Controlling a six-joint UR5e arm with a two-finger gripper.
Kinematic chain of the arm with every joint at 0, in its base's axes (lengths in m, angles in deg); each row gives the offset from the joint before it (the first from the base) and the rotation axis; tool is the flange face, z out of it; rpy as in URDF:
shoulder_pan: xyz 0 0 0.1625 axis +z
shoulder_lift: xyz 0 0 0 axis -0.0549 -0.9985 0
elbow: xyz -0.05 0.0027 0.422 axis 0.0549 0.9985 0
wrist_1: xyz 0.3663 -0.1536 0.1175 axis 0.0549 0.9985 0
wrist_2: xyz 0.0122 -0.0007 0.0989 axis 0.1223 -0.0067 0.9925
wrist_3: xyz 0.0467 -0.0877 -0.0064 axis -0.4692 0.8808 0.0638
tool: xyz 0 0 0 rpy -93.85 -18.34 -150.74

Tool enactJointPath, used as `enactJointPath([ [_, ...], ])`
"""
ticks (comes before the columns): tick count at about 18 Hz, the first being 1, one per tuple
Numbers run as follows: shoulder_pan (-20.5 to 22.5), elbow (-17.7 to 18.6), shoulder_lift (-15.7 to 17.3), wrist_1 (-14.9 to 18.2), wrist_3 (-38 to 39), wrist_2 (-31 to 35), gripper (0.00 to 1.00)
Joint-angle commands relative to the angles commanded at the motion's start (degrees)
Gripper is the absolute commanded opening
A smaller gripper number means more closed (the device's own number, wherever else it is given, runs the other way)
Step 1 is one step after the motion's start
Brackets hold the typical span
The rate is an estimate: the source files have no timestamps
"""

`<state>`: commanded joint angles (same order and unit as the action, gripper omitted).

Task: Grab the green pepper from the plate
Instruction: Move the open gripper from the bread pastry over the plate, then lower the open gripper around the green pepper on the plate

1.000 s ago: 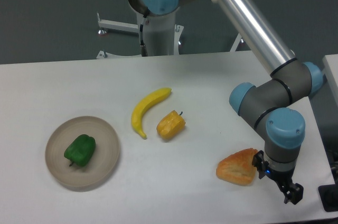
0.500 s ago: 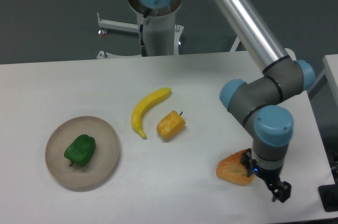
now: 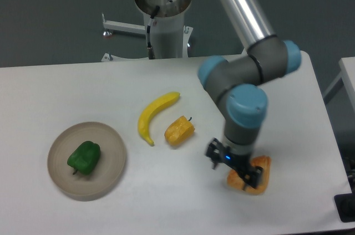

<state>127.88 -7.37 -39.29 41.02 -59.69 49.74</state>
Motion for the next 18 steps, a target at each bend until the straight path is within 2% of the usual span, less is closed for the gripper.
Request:
enactJointPath([
  [3,-3.25,4.58,3.78,-0.35,7.04,-1.06,1.0],
  [6,-6.85,7.57,5.29,-0.79,13.9,-1.15,1.0],
  [10,-10.99,12.05,5.64,-7.1,22.08,-2.99,1.0],
  [11,-12.13,12.58,5.81,-8.34,23.05,-3.08,1.0],
  [15,-16.35,12.59,5.73,-8.61,25.87,-3.17,1.0],
  [18,-17.94,12.59,4.94,-8.79,26.31,-3.08,1.0],
])
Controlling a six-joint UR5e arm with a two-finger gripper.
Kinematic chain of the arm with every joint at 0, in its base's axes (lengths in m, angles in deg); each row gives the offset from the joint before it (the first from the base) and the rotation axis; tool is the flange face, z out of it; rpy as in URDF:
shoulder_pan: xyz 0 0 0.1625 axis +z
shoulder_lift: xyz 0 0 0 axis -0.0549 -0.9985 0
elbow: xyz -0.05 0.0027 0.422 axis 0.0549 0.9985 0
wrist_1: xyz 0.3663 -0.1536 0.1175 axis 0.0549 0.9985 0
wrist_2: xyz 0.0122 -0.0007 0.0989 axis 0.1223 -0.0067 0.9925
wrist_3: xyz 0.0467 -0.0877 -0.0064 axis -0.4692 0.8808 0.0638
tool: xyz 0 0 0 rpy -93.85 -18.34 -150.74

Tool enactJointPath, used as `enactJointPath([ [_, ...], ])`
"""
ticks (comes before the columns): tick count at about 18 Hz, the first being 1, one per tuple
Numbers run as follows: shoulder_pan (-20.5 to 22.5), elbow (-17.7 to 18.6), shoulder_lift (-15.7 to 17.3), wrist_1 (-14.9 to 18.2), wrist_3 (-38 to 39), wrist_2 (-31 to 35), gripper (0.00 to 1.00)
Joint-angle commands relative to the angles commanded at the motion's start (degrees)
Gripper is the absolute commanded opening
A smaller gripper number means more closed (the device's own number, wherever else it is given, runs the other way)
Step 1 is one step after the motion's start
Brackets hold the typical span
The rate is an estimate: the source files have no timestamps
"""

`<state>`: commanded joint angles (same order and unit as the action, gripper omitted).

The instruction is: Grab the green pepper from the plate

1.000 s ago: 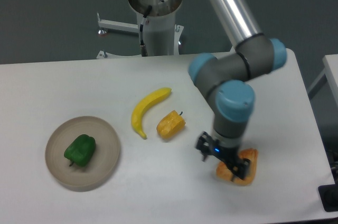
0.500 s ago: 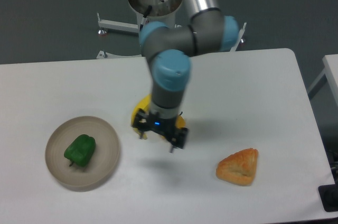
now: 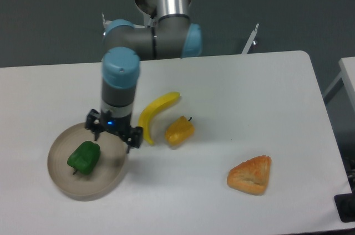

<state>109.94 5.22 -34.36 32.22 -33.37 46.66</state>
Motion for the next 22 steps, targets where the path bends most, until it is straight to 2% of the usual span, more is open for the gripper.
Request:
enactJointPath([
  [10,-2.11,-0.7,-3.51,-2.46,0.0,0.44,1.0],
  [22,-3.35,-1.49,-5.63,-2.72,0.0,0.53,1.0],
])
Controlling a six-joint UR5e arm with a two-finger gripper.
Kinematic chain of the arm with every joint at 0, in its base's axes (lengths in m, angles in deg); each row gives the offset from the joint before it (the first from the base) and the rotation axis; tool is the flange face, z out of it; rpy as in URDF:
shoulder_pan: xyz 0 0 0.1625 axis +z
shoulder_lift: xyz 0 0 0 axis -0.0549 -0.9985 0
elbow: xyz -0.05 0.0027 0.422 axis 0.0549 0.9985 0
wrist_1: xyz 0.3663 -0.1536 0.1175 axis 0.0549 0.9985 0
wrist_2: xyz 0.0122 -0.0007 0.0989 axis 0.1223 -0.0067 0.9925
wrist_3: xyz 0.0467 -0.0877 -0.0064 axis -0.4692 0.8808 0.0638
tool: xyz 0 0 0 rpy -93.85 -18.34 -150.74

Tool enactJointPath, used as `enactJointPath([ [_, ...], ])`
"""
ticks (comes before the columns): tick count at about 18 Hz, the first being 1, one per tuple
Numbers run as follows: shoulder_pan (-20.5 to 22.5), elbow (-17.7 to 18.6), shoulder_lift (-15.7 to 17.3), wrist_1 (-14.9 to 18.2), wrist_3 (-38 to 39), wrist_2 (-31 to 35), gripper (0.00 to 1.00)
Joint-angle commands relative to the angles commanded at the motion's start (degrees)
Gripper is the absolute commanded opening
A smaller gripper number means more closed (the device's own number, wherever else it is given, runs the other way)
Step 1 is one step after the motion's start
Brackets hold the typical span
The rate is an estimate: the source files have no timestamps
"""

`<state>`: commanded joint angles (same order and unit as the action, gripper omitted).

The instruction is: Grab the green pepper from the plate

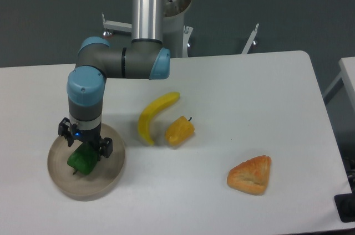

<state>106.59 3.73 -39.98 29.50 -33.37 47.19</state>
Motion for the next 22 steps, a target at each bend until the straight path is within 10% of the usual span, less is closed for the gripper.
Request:
enactJointPath([
  [3,-0.18,0.0,0.0,0.0,-0.09,0.7,0.94],
  [5,-0.18,-0.09,0.09,-0.09,-0.35,1.05,0.62],
  [8,-0.18,-0.09,0.0,-0.09,-0.7,1.05,0.43],
  [19,2.62,-0.7,4.73,1.49,-6.22,1.23,0.36],
  [22,7.54,-2.19,7.72,8.15,-12.29,1.23,0.35],
])
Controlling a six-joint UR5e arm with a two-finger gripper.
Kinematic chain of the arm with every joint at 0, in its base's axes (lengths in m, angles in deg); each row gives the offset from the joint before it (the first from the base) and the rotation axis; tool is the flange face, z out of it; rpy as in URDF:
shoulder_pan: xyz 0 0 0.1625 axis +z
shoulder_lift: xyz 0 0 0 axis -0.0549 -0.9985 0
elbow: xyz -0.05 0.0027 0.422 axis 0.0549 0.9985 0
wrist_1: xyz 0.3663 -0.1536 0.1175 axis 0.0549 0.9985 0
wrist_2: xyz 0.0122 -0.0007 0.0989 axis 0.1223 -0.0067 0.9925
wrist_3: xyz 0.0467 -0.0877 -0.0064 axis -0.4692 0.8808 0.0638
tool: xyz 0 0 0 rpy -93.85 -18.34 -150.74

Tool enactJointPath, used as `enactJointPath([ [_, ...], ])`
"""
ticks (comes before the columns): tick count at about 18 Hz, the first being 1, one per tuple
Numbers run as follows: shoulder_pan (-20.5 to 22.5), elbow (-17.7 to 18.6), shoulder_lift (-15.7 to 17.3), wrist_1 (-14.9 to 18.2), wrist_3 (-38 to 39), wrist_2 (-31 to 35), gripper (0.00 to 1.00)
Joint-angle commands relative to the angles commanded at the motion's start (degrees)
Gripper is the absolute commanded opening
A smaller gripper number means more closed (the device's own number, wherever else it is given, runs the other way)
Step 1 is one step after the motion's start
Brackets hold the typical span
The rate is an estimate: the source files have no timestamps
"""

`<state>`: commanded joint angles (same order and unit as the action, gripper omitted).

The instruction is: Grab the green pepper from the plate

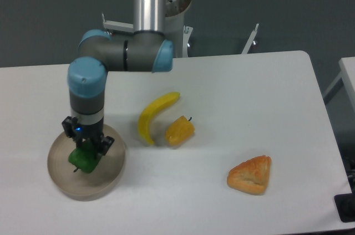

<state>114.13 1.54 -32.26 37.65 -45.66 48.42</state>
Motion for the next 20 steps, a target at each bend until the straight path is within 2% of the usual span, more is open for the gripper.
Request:
enactJointPath([
  [1,1.59,-0.27,0.79,1.59,-2.28,0.09,0.35],
  [3,4.92,-0.27,1.76,2.74,-8.34,0.79,0.35],
  [6,10.55,0.61,4.31,3.36,-16.43,2.19,0.35],
  [11,17.85,0.87,4.41,4.6,-31.81,5.09,0.35],
  [14,19.88,0.96,4.49,4.42,-35.52,6.24,0.35],
  [20,20.32,0.96,4.41,3.89,-35.79,6.15,0.35],
])
